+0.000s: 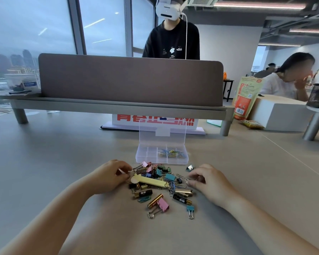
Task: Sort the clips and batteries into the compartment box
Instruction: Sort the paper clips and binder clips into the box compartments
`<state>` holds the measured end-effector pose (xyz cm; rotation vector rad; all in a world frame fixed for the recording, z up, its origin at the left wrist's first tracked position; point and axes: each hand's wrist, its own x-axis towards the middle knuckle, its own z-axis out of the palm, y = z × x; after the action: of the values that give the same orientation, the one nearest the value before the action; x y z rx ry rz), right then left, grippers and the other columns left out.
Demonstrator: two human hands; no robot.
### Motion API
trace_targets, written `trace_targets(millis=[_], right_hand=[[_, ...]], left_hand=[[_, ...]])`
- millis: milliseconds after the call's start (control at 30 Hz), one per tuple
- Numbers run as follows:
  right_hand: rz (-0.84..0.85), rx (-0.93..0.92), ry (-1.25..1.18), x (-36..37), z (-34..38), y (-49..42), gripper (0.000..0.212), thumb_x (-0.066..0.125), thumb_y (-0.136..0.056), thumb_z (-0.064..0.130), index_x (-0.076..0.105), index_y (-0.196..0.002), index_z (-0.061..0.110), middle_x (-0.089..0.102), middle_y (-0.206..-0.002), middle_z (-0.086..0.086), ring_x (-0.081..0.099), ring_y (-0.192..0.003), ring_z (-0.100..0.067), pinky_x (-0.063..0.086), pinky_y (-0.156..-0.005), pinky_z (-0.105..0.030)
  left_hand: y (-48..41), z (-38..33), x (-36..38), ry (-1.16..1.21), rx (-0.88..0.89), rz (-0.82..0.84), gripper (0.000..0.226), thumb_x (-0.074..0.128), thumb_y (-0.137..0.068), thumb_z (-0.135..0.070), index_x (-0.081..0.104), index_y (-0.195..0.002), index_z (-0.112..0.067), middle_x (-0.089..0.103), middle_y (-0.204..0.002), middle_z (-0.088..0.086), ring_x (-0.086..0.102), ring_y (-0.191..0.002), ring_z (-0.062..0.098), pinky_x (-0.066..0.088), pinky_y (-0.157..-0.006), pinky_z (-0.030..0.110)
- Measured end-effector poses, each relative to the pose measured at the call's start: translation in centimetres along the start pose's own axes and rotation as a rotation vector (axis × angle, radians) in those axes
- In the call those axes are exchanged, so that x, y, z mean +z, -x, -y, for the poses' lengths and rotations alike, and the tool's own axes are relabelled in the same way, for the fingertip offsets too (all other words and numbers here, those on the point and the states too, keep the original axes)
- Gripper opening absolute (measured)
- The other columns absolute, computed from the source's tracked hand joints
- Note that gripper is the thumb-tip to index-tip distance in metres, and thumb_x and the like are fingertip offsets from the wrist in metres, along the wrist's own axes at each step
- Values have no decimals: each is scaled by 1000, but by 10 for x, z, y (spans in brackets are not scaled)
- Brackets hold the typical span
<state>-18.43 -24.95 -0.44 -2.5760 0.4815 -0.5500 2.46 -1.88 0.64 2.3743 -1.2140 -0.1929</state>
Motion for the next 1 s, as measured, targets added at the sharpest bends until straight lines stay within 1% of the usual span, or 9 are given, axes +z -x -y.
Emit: trace_targets(millis=[167, 300, 400, 567, 633, 700, 833, 933, 1000], right_hand=[[21, 5, 62, 1, 12, 0, 12, 63, -88, 19, 72, -96, 17, 56, -94, 3, 56, -92, -17, 41, -81, -25], [50, 23, 182, -3, 21, -2, 15, 58, -90, 21, 70, -98, 18, 61, -103, 0, 56, -97, -20, 39, -80, -26], [119, -6, 383, -4, 26, -5, 20, 50, -93, 19, 68, -101, 16, 61, -106, -5, 57, -97, -26, 41, -77, -29], [197, -13, 598, -3, 36, -9, 20, 48, -83, -3, 63, -91, 7, 60, -97, -11, 59, -90, -33, 43, -67, -33], [235, -7, 622, -6, 43, -8, 19, 45, -81, -8, 57, -84, 7, 52, -83, -9, 57, -84, -33, 38, -65, -32], [257, -5, 636, -7, 49, -7, 21, 44, -81, -10, 49, -77, 10, 50, -81, -9, 55, -83, -34, 37, -65, -33], [265, 13, 641, -6, 54, -6, 27, 43, -82, -12, 55, -99, 5, 59, -105, -16, 58, -97, -35, 38, -69, -33], [301, 69, 556, -6, 48, -7, 24, 43, -84, -9, 52, -103, 3, 55, -97, -14, 51, -86, -30, 36, -68, -31], [316, 123, 498, -6, 44, -8, 23, 44, -85, -6, 52, -104, 3, 57, -101, -14, 48, -84, -28, 36, -67, -29]], left_hand=[[2, -5, 2, -22, 8, -1, 10, 60, -89, -29, 60, -95, -36, 56, -100, -12, 56, -89, 2, 42, -78, 15], [2, -8, 2, -27, -12, -18, 7, 57, -91, -30, 60, -93, -36, 58, -101, -10, 56, -89, 4, 40, -74, 15], [5, -9, 2, -22, -18, -16, 7, 57, -91, -29, 59, -93, -36, 58, -98, -11, 56, -87, 3, 39, -70, 13], [7, -9, -1, -5, -50, 7, 12, 54, -93, -26, 63, -101, -29, 60, -98, -12, 55, -86, 3, 36, -66, 8], [10, -8, -4, 38, -88, 5, 13, 54, -93, -25, 63, -102, -27, 62, -98, -11, 56, -90, 6, 37, -70, 12], [14, -7, -7, 69, -101, 9, 9, 56, -92, -24, 63, -97, -28, 63, -98, -11, 57, -90, 6, 39, -73, 15], [22, -5, -8, 118, -82, 17, 7, 63, -88, -28, 62, -95, -28, 64, -95, -9, 59, -85, 5, 43, -73, 16], [26, -5, -7, 137, -81, 36, 18, 67, -84, -30, 61, -100, -31, 63, -97, -9, 60, -83, 4, 45, -76, 18], [27, -7, -5, 116, -82, 36, 20, 68, -84, -27, 61, -102, -33, 62, -97, -11, 59, -80, 4, 45, -76, 18]])
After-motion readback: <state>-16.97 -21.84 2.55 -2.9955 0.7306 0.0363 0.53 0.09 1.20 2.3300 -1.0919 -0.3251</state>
